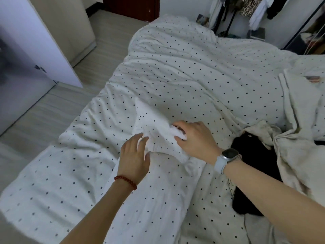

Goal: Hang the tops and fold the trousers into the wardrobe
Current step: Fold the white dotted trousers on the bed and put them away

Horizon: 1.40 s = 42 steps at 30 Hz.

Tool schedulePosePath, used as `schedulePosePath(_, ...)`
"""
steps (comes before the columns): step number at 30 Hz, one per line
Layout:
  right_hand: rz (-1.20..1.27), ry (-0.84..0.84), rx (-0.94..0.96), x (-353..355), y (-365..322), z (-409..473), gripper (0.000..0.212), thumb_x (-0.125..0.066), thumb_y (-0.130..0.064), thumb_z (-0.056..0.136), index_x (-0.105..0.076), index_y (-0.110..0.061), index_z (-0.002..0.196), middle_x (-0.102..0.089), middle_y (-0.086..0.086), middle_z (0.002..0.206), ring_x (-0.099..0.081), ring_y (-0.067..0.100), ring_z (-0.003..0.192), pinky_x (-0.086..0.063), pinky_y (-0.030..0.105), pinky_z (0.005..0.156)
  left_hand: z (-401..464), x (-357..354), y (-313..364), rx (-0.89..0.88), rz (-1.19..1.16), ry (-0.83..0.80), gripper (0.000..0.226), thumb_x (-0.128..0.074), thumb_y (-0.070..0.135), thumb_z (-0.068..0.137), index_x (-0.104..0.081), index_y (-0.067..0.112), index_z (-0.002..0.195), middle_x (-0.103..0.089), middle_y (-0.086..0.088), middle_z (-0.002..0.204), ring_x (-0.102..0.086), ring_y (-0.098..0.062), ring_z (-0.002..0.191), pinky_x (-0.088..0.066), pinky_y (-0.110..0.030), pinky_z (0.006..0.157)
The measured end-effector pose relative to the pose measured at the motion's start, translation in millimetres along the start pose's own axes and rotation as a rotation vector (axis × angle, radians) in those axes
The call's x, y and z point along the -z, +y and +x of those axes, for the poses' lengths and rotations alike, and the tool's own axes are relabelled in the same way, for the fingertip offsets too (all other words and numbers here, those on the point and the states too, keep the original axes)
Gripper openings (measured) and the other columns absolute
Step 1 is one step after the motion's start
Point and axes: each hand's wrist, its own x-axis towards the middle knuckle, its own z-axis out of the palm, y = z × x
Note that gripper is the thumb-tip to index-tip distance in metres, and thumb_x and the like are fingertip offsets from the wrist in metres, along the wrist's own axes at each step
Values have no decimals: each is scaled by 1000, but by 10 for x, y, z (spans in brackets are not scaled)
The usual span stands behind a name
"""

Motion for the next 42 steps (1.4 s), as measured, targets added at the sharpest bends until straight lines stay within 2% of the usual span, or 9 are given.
schedulePosePath(5,-60,-20,185,-247,-399,-665,27,-67,-14,62,-67,-16,89,-64,-5,67,-57,20,56,-42,24,49,-501,394,-103,13,99,70,81,-75,8,66,-36,14,136,-31,-16,144,-31,-36,129,-41,-55,94)
schedulePosePath(11,18,-217,247,-809,-516,-1297,20,-58,-14,69,-65,-19,87,-63,-6,76,-58,17,65,-48,25,45,-1101,253,-128,-156,166,-178,63,-41,29,77,-35,26,139,-29,-9,150,-20,-34,139,-14,-58,110)
schedulePosePath(15,-7,-321,231,-1068,-457,-1576,42,-84,-9,49,-68,-21,85,-65,-8,80,-62,14,67,-52,23,53,-1402,-20,-135,-128,105,-303,50,-36,35,90,-41,26,139,-32,-9,150,-20,-30,141,-18,-54,110)
schedulePosePath(23,-73,-429,236,-1121,-252,-1790,54,-82,-11,36,-70,-27,86,-59,-7,79,-59,13,71,-47,18,55,-1492,-207,-93,-100,134,-236,41,-36,33,92,-52,24,129,-49,-7,138,-40,-27,128,-32,-48,98)
schedulePosePath(29,-58,-188,319,-992,-191,-1772,18,-50,-25,81,-67,-23,89,-61,-4,90,-54,17,85,-43,32,79,-1176,-192,-45,-29,201,-172,45,-33,29,92,-42,21,136,-46,-11,141,-38,-34,131,-24,-56,106)
schedulePosePath(32,-138,-14,90,-1001,-261,-1510,31,-47,-23,84,-63,-17,110,-58,6,117,-48,26,111,-36,50,95,-931,-322,9,-2,213,-255,48,-27,38,95,-34,24,141,-36,-11,148,-25,-37,138,-16,-63,106)
schedulePosePath(35,-181,-174,-244,-1113,-344,-1289,47,-37,-33,87,-44,-25,132,-39,13,144,-31,37,134,-23,64,103,-806,-489,-24,-34,223,-341,51,-17,46,97,-31,29,143,-29,-9,152,-19,-37,140,-13,-66,105)
schedulePosePath(39,-106,-343,-442,-1409,-245,-1326,60,-8,-54,87,4,-43,145,19,0,154,16,28,143,-3,60,110,-767,-662,-270,-87,293,-382,52,-11,50,97,-20,34,146,-21,-3,155,-19,-35,141,-16,-65,105)
schedulePosePath(42,-69,-359,-443,-1461,-127,-1420,57,-3,-57,90,7,-41,144,18,-1,152,16,23,141,-11,57,112,-707,-699,-429,-97,292,-398,52,-9,50,97,-16,34,146,-20,-3,155,-19,-34,141,-18,-60,108)
